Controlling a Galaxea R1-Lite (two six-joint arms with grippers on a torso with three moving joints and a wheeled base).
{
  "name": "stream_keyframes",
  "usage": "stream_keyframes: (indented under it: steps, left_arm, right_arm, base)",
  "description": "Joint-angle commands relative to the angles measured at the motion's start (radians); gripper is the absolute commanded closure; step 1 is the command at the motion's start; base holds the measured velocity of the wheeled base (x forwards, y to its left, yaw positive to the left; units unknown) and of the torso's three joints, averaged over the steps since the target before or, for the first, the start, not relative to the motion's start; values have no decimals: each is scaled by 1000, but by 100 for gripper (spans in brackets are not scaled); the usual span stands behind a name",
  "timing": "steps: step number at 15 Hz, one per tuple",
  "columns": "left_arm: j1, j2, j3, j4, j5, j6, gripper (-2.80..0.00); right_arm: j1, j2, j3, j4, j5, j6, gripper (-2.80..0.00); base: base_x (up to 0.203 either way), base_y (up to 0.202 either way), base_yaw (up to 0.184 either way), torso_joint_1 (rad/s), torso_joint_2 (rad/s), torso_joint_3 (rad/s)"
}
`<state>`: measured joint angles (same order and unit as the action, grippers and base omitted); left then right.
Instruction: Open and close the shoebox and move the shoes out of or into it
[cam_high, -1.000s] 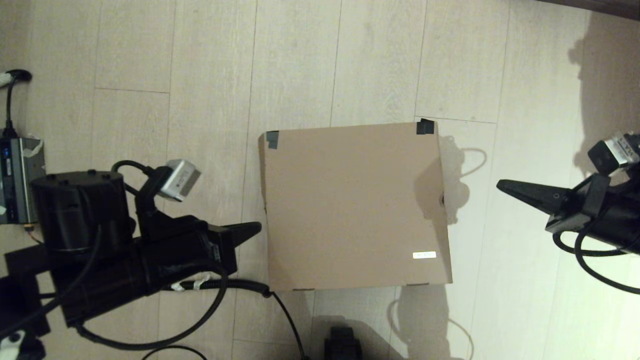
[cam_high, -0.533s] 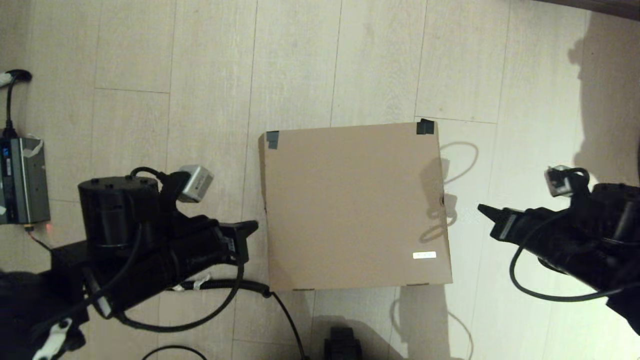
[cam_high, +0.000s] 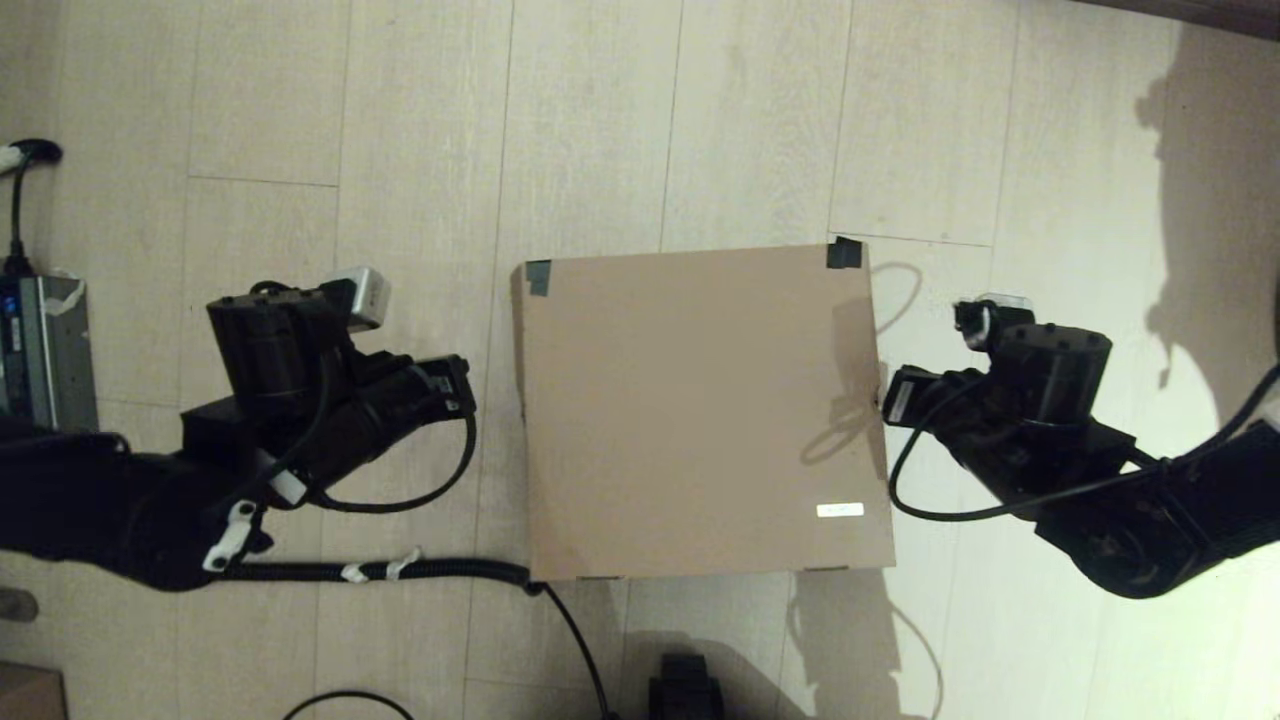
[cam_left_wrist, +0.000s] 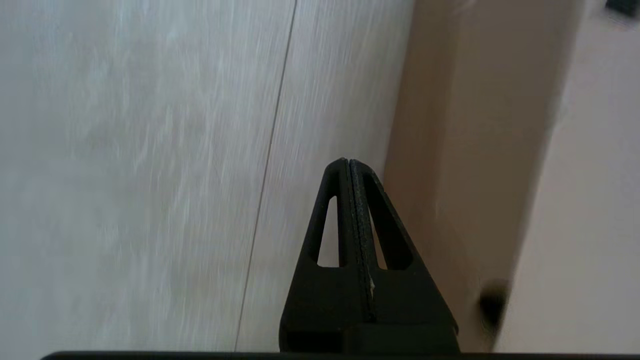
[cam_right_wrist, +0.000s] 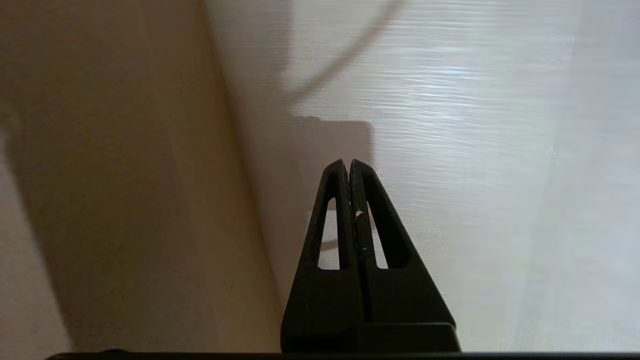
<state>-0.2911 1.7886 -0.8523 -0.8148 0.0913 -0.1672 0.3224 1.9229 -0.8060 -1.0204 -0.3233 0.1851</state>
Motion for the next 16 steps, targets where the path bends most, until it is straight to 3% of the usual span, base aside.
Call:
stream_keyframes:
  steps: [1, 8, 16]
  left_arm:
    - [4, 111, -54, -51, -15, 0, 0]
    - [-98, 294, -343, -29, -17, 0, 0]
    - [-141, 387, -578, 35, 7, -1, 0]
  right_arm:
    - [29, 24, -29, -5, 21, 1, 0]
    - [33, -18, -52, 75, 26, 1, 0]
    - [-47, 55, -174, 84, 29, -1, 0]
  base:
    - [0, 0, 0, 0, 0, 0]
    - [0, 0, 0, 0, 0, 0]
    - [0, 0, 0, 0, 0, 0]
